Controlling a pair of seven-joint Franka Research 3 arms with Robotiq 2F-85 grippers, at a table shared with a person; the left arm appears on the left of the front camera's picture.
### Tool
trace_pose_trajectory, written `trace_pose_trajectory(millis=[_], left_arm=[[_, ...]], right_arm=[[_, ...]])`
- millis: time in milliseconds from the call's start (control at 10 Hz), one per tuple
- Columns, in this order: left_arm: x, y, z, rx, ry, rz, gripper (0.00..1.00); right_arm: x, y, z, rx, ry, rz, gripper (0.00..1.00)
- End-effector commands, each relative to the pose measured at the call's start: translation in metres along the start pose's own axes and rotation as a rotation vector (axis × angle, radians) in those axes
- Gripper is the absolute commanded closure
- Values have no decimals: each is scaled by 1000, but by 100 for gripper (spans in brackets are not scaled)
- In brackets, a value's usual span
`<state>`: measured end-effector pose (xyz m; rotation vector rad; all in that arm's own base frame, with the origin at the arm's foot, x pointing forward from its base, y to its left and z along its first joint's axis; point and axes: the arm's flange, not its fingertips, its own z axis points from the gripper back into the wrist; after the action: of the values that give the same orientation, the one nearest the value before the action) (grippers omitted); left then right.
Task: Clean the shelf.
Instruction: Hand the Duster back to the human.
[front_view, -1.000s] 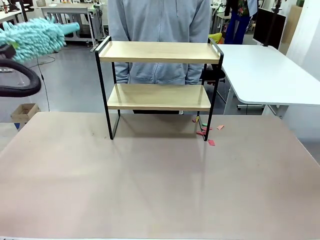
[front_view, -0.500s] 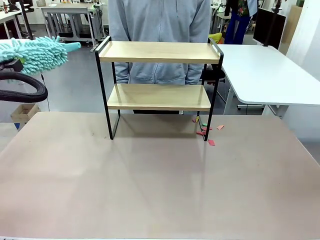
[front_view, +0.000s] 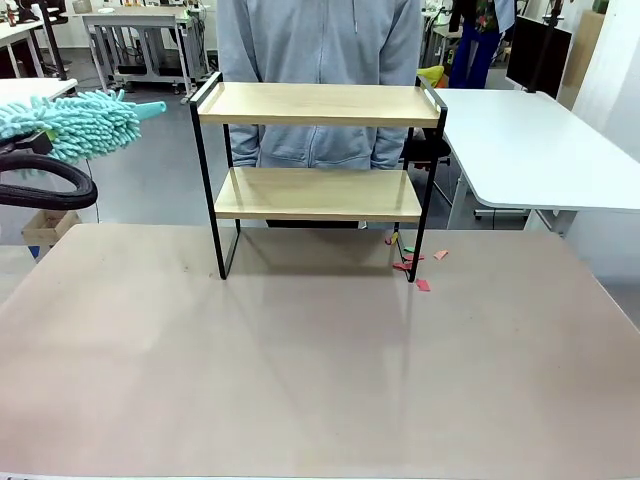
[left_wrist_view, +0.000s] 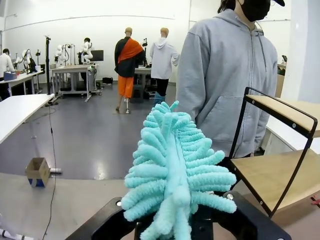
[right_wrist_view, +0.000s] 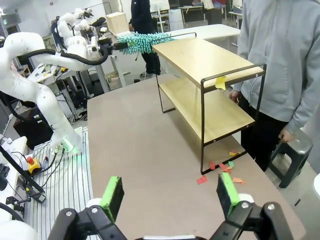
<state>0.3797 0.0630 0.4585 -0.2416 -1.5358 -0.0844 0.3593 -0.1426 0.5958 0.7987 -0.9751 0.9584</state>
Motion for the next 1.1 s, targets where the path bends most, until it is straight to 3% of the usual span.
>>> trace_pose_trajectory(millis=[0,1000], left_arm=[[3,-4,0,-8,-5,-11,83],[3,-4,0,-8,-5,-11,83]], right_arm=[[1,1,2,5,-10,15,0],[1,1,2,5,-10,15,0]])
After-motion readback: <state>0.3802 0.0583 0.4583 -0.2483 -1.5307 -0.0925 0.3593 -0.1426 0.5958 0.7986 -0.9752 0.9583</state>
